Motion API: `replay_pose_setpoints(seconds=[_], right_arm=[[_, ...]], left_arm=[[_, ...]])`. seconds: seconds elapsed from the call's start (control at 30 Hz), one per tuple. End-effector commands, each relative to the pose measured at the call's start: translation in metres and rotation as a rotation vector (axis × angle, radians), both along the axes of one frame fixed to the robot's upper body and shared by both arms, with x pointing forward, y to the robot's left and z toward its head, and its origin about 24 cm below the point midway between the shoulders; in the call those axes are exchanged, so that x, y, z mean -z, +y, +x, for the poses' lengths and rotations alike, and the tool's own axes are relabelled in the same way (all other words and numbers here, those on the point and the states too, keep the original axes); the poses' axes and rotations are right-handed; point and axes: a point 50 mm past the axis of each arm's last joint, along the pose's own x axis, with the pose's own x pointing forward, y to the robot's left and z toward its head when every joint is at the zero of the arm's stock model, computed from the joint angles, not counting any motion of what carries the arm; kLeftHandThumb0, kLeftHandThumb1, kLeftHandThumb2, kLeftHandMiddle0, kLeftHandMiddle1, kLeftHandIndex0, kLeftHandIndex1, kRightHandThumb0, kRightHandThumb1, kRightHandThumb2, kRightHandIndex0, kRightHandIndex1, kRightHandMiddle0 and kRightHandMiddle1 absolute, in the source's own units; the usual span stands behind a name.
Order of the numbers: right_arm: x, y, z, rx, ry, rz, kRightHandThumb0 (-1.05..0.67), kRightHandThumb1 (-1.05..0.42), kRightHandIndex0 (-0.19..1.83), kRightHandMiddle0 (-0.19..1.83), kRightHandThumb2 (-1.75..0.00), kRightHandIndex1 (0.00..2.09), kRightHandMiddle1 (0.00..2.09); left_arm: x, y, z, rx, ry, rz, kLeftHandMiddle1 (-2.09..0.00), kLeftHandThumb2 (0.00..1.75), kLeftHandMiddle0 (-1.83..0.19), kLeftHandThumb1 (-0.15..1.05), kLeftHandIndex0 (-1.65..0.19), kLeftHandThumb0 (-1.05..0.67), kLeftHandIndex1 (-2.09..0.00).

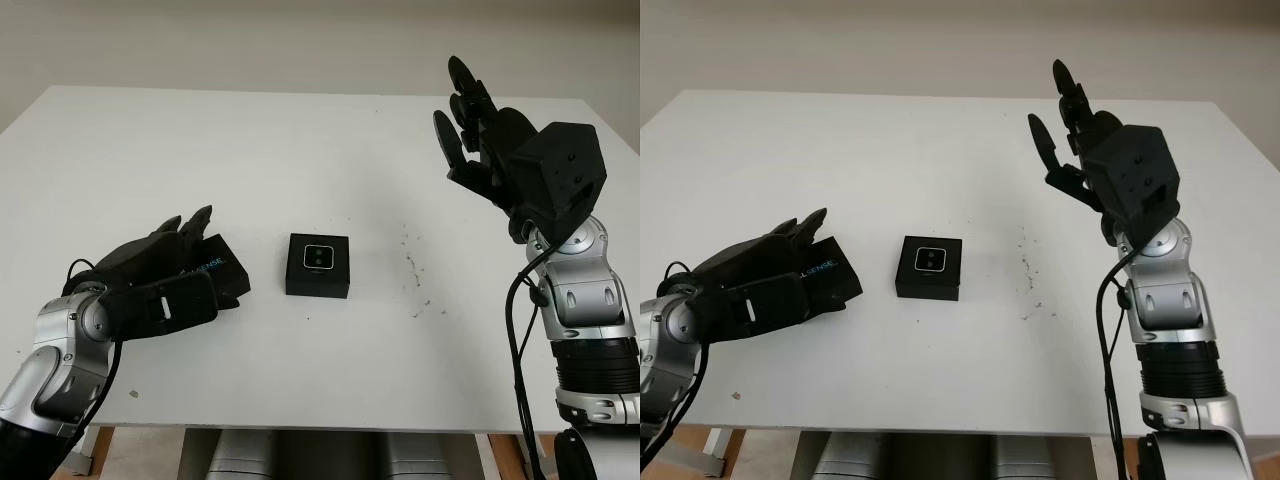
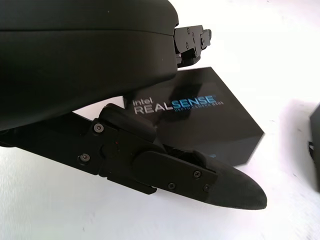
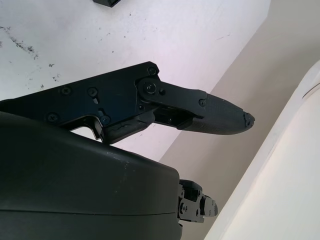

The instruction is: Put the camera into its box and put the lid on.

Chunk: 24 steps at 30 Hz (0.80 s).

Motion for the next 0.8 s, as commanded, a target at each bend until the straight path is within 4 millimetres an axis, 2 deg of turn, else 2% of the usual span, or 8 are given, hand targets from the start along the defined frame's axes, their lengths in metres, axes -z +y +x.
replay_pose_setpoints(seconds=[0.0,0.13,0.23,0.5,0.77], right_arm=[[-0.005,0.000,-0.002,0.010,-0.024,0.001,-0.68,-1.05,-0.07,-0.08,-0.69,0.06,0.06],[-0.003,0.000,-0.001,0.024,-0.024,-0.001,-0.68,-1.05,-0.05,-0.07,-0.68,0.06,0.06],[-0.003,0.001,-0.001,0.015,-0.035,-0.014,-0.66,-1.05,-0.05,-0.06,-0.69,0.06,0.07],[-0.003,0.000,-0.003,0.028,-0.027,-0.011,-0.68,-1.05,-0.04,-0.05,-0.68,0.07,0.07],[-0.002,0.001,-0.004,0.010,-0.039,-0.024,-0.66,-1.05,-0.04,-0.05,-0.69,0.06,0.07]], left_arm=[[-0.002,-0.001,-0.005,0.013,0.006,-0.024,0.00,0.11,0.19,1.05,0.19,-1.00,0.00],[-0.008,-0.003,-0.008,0.019,-0.005,-0.018,0.00,0.13,0.19,1.05,0.19,-1.02,0.00],[-0.005,-0.005,-0.008,-0.001,-0.027,0.014,0.00,0.11,0.19,1.05,0.19,-1.01,0.00],[0.001,-0.011,-0.006,-0.089,-0.080,0.086,-0.07,0.04,0.10,0.94,0.11,-0.74,-0.06],[0.003,-0.013,-0.003,-0.141,-0.058,0.131,-0.11,0.05,0.00,0.92,0.02,-0.70,-0.10]])
